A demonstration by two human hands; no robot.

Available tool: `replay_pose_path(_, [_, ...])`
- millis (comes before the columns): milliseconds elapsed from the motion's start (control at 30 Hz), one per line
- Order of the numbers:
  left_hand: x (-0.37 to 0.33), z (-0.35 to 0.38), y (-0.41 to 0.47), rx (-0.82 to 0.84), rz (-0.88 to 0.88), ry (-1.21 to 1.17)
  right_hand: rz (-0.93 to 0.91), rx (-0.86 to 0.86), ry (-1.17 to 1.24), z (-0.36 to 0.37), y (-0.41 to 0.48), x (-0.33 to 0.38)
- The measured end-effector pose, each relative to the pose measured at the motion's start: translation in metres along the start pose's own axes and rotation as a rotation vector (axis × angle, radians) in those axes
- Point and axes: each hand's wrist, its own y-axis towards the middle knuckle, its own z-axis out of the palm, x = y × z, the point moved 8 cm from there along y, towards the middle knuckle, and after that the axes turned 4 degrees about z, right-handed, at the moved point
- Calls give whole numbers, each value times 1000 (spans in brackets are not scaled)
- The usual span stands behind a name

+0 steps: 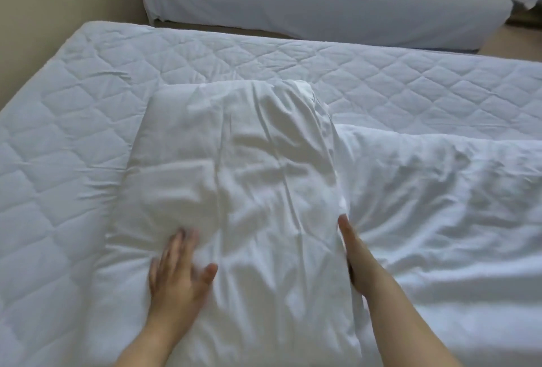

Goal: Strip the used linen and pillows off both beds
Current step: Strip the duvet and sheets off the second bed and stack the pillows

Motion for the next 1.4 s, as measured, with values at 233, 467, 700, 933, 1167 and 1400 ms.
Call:
replay_pose_path(233, [-130, 23, 23, 281, 351, -75, -403, -112, -340, 21, -81, 39])
replay_pose_path(467, [-108, 125, -43, 478, 651, 401, -96, -362, -296, -78, -88, -56])
replay_pose_path(700, [-113, 88, -12, 250, 412, 307, -427, -446, -347, -36, -68, 28])
replay_pose_path(933, [-45, 54, -38, 237, 275, 302, -72, -415, -617, -59, -42, -7])
replay_pose_path(1167, [-34, 56, -36, 339, 127, 420, -139, -448, -727, -76, -83, -31])
replay_pose_path(1400, [-108, 78, -49, 275, 41, 115, -139, -689, -824, -163, -134, -42])
